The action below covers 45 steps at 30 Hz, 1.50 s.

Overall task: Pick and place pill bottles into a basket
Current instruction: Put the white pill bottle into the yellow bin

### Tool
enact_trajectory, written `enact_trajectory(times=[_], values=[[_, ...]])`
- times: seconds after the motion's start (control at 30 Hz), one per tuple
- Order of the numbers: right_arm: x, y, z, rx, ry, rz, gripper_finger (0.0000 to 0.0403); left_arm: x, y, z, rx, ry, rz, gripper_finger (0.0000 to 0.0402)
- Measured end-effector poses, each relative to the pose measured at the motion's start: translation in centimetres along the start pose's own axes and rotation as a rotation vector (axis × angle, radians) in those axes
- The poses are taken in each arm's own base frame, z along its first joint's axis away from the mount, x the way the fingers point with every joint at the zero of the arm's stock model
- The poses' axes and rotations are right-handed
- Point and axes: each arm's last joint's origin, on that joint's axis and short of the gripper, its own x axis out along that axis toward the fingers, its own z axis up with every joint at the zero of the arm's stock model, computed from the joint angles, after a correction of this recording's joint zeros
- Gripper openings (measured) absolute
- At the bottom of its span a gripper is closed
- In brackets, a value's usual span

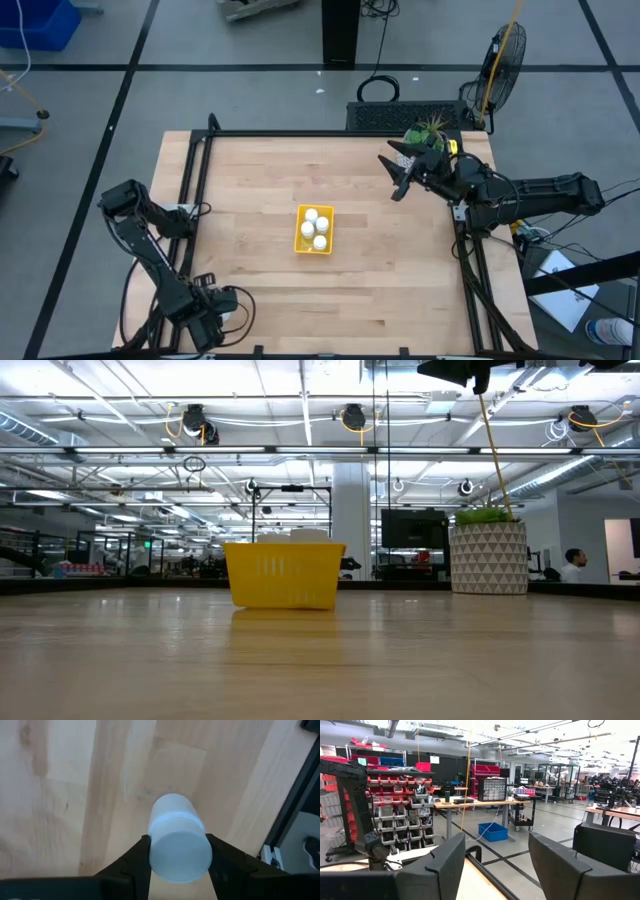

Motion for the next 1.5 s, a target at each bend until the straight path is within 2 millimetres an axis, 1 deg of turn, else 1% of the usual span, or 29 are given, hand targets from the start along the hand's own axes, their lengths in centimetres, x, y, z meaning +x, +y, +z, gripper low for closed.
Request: enact_trajectory(times=[0.27,0.43,0.53,0.63,0.73,0.93,1.07,1.17,1.23,1.33,1.43,1.5], values=[[0.0,0.0,0.0,0.002,0.001,0.000,0.0210,0.0,0.4,0.6,0.028,-0.100,0.052,0.0161],[0.0,0.0,0.0,0.002,0.001,0.000,0.0210,0.0,1.0,2.1,0.065,-0.193,0.106,0.0160],[0.0,0.0,0.0,0.002,0.001,0.000,0.0210,-0.6,1.6,3.2,0.099,-0.221,0.119,0.0160],[0.0,0.0,-0.1,-0.002,0.007,0.001,0.0210,-1.9,2.1,4.3,0.124,-0.292,0.129,0.0160],[0.0,0.0,-0.1,-0.004,0.010,0.001,0.0210,-3.6,2.8,5.3,0.155,-0.344,0.121,0.0160],[0.0,0.0,-0.1,-0.019,0.011,0.001,0.0210,-8.5,4.7,7.3,0.194,-0.423,0.158,0.0160],[0.0,0.0,-0.2,-0.024,0.023,0.003,0.0210,-11.7,6.4,9.6,0.211,-0.465,0.217,0.0160],[0.0,0.0,-0.3,-0.023,0.030,0.003,0.0210,-13.6,7.8,11.7,0.238,-0.495,0.235,0.0160],[0.0,0.0,-0.3,-0.026,0.027,0.003,0.0210,-14.4,9.0,13.0,0.252,-0.497,0.222,0.0160],[0.0,0.0,-0.3,-0.031,0.027,0.003,0.0210,-15.2,10.8,14.5,0.245,-0.475,0.194,0.0161],[0.0,0.0,-0.3,-0.038,0.027,0.003,0.0210,-15.5,12.4,15.7,0.240,-0.455,0.165,0.0160],[0.0,0.0,-0.3,-0.039,0.027,0.003,0.0210,-15.4,13.2,16.5,0.248,-0.450,0.139,0.0161]])
